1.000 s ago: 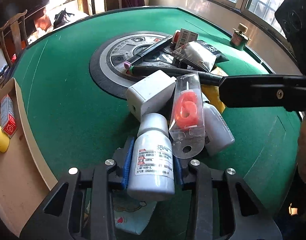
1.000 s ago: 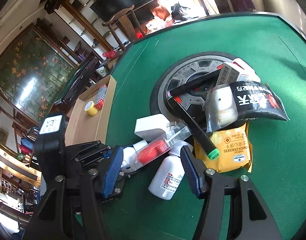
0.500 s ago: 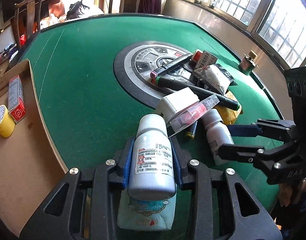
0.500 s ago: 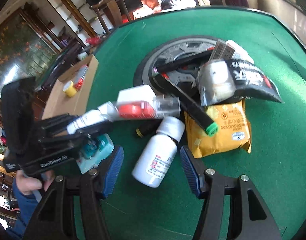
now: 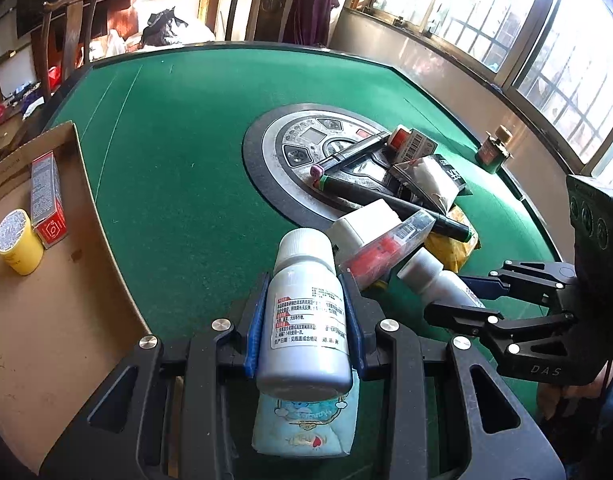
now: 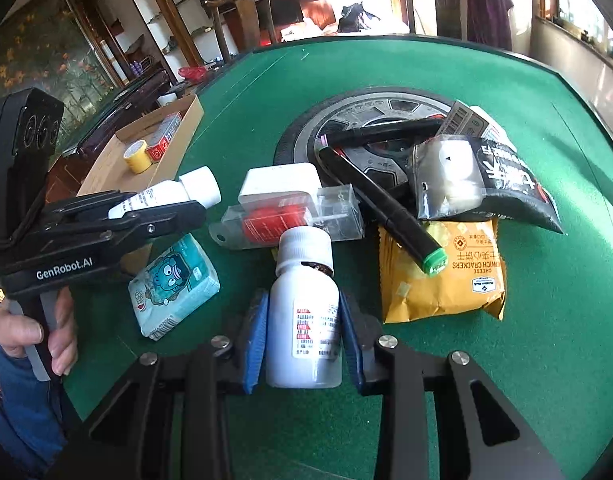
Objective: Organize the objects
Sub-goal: 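Carry both white bottles over the cardboard tray with both tools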
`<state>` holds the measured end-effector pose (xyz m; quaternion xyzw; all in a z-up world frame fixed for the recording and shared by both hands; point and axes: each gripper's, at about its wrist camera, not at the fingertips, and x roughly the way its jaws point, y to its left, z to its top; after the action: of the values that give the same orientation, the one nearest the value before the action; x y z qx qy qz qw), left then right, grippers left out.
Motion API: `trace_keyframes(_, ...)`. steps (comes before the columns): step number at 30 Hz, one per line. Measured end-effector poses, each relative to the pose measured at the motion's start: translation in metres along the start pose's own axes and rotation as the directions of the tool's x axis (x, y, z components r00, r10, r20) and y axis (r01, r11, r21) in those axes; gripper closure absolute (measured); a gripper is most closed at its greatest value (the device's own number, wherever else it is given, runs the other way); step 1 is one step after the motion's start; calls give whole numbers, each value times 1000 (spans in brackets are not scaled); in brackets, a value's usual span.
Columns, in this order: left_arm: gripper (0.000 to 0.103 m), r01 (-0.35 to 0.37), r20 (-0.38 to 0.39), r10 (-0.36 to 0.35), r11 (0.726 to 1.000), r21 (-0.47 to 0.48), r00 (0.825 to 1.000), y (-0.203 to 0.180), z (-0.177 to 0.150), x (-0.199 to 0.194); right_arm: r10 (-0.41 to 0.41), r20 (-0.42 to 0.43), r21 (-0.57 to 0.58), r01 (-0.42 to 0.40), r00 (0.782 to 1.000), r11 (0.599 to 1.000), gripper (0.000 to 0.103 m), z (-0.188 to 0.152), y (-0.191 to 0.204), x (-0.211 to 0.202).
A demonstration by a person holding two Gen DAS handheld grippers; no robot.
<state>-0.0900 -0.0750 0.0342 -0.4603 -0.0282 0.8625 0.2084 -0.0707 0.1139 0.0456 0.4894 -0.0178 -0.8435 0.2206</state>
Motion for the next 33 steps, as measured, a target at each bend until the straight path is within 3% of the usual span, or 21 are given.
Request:
trace_keyframes(10,70,11,102,-9,1000,-13,995,1,6,-24,54,119,35,-58,991,998,69,9,-4,-30)
trace_keyframes(19,70,21,144,-11,997,-69,989,26,13,-46,129,119,51,-136,985,989,69,15,5,-28)
trace_keyframes(27,70,-9,201,46,983,-185,978,79,14,-80,181,88,-28,-179,979,983,69,44,67,-14)
trace_keyframes(33,69,-62,208,134,944,-323,969,130,7,-96,215,42,-103,-210,976,972,69,73,125,12)
